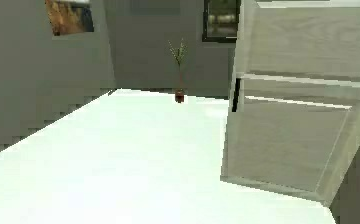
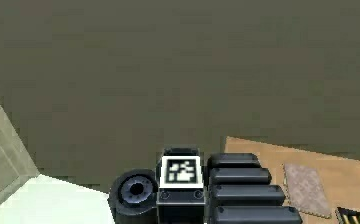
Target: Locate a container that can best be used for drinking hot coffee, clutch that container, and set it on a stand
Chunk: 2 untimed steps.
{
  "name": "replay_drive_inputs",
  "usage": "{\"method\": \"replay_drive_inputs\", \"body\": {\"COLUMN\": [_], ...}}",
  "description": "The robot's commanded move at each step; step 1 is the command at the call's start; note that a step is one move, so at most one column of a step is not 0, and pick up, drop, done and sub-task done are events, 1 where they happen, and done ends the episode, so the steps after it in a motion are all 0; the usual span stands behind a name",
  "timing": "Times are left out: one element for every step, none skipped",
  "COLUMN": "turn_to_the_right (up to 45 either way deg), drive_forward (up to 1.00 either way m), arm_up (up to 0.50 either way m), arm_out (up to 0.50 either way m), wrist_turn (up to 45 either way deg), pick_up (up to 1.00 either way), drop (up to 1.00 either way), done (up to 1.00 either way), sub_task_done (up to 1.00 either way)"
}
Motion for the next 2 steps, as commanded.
{"method": "replay_drive_inputs", "body": {"turn_to_the_right": [-45.0,-27.0], "drive_forward": [0.0,0.0], "arm_up": [0.0,0.0], "arm_out": [0.0,0.0], "wrist_turn": [0.0,0.0], "pick_up": [0.0,0.0], "drop": [0.0,0.0], "done": [0.0,0.0], "sub_task_done": [0.0,0.0]}}
